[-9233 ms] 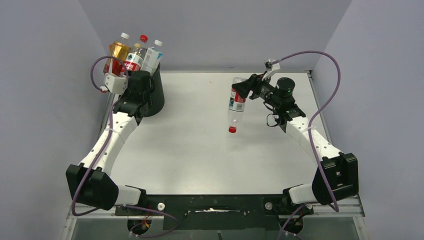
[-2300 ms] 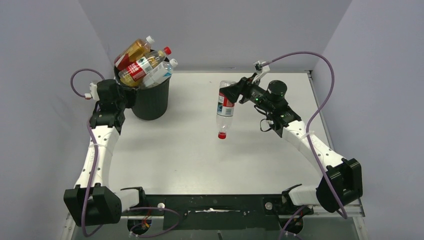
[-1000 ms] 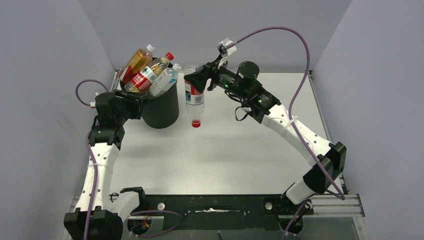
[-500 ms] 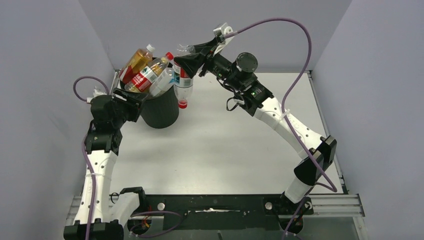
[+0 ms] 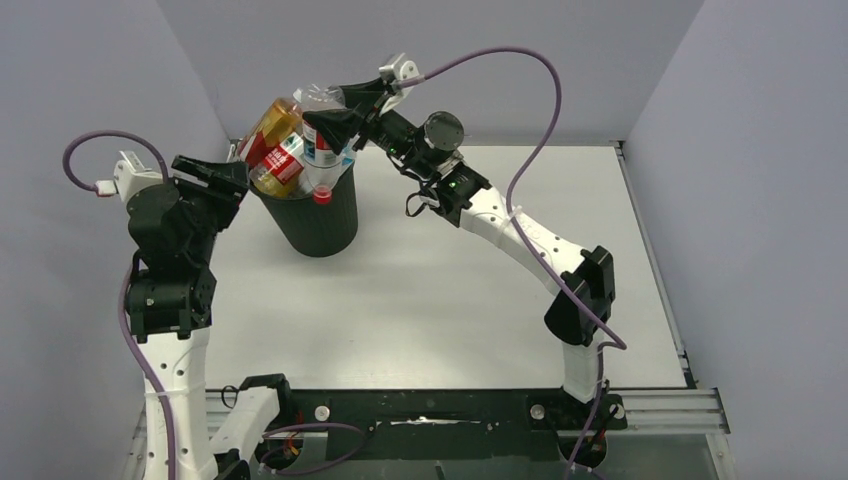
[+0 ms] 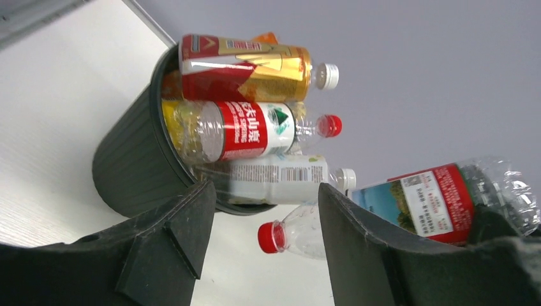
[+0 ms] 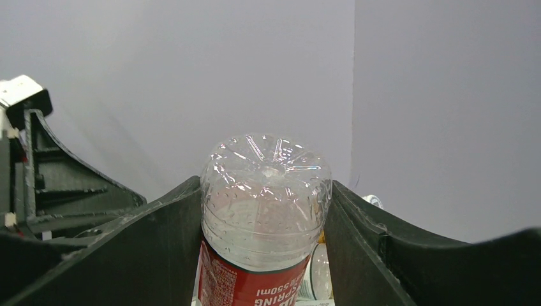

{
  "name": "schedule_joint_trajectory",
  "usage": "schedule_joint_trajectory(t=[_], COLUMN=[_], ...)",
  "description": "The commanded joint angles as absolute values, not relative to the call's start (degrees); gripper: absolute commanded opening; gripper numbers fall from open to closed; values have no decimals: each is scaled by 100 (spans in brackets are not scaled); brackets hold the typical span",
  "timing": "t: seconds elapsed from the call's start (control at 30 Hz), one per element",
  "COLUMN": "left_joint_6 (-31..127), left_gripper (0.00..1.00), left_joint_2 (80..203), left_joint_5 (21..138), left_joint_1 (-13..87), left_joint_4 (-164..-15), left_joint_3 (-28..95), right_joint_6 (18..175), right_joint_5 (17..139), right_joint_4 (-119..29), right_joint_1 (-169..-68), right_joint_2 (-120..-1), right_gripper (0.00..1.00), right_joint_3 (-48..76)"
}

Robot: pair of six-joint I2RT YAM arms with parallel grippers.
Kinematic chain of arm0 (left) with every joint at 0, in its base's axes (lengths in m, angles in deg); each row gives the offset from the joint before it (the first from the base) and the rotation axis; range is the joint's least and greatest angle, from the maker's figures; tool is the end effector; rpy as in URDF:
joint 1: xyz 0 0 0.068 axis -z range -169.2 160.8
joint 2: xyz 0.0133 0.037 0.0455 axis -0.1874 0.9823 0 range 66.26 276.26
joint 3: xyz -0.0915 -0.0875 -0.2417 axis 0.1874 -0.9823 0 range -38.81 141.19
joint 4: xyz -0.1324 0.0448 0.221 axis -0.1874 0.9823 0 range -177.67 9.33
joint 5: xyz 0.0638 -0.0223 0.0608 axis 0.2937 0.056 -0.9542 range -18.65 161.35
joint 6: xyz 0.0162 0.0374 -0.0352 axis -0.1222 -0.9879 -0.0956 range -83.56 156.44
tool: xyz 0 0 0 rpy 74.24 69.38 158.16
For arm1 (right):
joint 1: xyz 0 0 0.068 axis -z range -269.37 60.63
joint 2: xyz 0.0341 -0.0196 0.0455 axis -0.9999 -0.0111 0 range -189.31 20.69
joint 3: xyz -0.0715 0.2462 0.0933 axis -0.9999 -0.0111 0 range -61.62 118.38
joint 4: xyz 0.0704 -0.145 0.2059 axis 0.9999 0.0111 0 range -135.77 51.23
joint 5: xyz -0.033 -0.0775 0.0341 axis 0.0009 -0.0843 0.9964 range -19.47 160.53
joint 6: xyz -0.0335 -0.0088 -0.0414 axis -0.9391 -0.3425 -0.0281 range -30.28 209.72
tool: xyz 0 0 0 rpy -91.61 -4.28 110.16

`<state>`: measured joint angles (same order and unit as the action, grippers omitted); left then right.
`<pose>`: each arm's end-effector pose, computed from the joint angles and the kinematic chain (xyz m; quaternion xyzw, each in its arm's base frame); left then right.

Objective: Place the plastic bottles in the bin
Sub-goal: Place the plastic bottle in the trash bin.

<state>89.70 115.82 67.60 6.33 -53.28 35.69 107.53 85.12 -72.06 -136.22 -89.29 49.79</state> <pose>0.1529 0.0143 0.4543 -0.3867 0.6576 -0.2441 0.5987 0.3009 0.3343 0.4782 -0.2338 0.4693 0.5095 0.6823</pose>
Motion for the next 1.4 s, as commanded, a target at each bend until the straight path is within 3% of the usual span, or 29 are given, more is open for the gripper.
schedule_joint_trajectory(t=[0.0, 0.73, 1.37], left_joint_6=[8411, 7882, 7853], left_gripper=[60, 67, 68], left_joint_2=[11659, 11741, 11602], left_joint_5=[6080, 5579, 5571], left_joint_1=[597, 588, 598], left_joint_4=[-4966, -4637, -4756], left_joint_3=[4115, 4738, 4536], right_joint_6=[10504, 10197, 10220], right_joint_5=[8468, 8384, 8239], right_joint_4=[-7930, -9150, -9246], right_joint_1=[-13706, -13821, -13985], right_joint_2=[-8978, -10104, -10131], right_gripper=[43, 45, 43], right_joint_3=[5360, 5933, 5015])
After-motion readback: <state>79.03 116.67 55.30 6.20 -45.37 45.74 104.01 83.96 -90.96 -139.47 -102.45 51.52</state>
